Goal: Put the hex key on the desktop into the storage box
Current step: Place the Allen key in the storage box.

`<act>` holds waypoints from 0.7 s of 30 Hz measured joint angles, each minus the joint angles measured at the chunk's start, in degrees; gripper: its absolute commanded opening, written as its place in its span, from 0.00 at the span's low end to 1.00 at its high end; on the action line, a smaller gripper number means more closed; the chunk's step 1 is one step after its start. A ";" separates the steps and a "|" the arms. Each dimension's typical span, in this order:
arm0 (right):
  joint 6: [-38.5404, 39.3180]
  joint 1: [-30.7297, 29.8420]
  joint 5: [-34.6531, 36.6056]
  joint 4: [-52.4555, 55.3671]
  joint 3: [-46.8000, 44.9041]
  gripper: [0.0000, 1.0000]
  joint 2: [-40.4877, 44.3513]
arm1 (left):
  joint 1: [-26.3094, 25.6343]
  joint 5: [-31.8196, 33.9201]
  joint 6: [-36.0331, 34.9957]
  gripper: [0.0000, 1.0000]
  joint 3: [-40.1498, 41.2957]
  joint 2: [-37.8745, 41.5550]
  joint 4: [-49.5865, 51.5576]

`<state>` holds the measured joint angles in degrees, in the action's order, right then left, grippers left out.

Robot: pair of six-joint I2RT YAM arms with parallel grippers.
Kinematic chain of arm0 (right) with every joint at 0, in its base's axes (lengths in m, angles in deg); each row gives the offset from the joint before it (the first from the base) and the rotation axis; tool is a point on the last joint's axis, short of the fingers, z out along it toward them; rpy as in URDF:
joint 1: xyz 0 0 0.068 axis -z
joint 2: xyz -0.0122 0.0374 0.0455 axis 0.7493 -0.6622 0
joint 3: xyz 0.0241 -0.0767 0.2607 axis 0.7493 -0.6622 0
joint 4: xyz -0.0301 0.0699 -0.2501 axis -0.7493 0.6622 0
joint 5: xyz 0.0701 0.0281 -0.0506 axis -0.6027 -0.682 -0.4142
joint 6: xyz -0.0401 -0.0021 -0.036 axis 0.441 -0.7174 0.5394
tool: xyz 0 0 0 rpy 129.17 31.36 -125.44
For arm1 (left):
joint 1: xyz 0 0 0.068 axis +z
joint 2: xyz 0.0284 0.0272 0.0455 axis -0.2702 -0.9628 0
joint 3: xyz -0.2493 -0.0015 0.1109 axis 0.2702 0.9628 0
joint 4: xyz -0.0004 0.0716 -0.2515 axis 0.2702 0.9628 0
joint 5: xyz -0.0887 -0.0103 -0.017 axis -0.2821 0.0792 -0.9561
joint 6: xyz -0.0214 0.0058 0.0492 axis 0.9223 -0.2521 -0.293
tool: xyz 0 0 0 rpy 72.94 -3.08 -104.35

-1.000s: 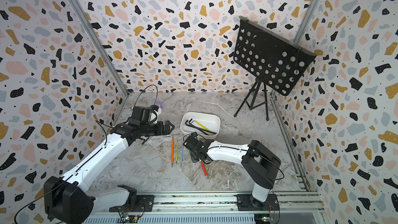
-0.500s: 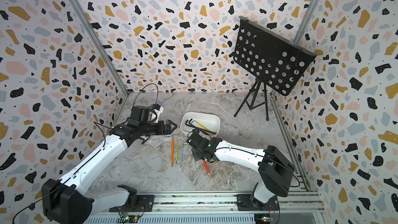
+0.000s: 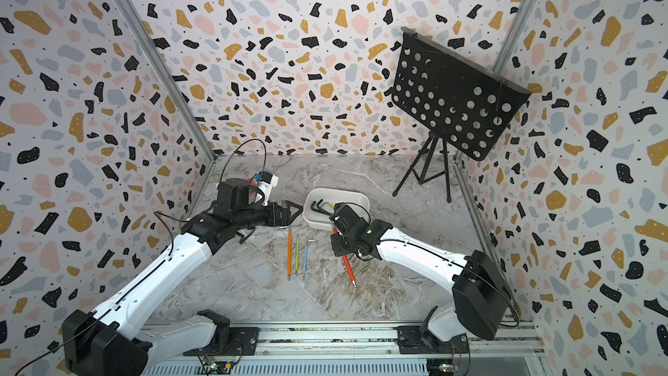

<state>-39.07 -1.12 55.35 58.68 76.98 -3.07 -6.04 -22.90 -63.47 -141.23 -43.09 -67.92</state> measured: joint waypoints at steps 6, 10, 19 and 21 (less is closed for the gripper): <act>4.55 3.28 -2.40 1.33 6.08 0.00 -2.51 | 0.00 -0.33 1.03 1.00 -6.19 -7.82 -0.57; 8.11 5.66 -4.31 1.88 9.77 0.00 -4.59 | 0.00 -0.17 0.96 1.00 -10.32 -11.89 -1.27; 20.57 9.60 -7.74 5.27 19.61 0.00 -12.72 | 3.43 1.11 1.03 1.00 -12.52 -16.41 -2.54; 22.97 10.45 -8.41 6.05 21.77 0.00 -14.60 | 5.49 1.27 1.70 1.00 -11.80 -16.39 -3.41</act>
<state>-16.10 9.33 46.94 64.74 98.75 -17.67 -0.55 -21.63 -61.76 -153.03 -59.48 -71.33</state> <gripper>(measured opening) 0.158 0.997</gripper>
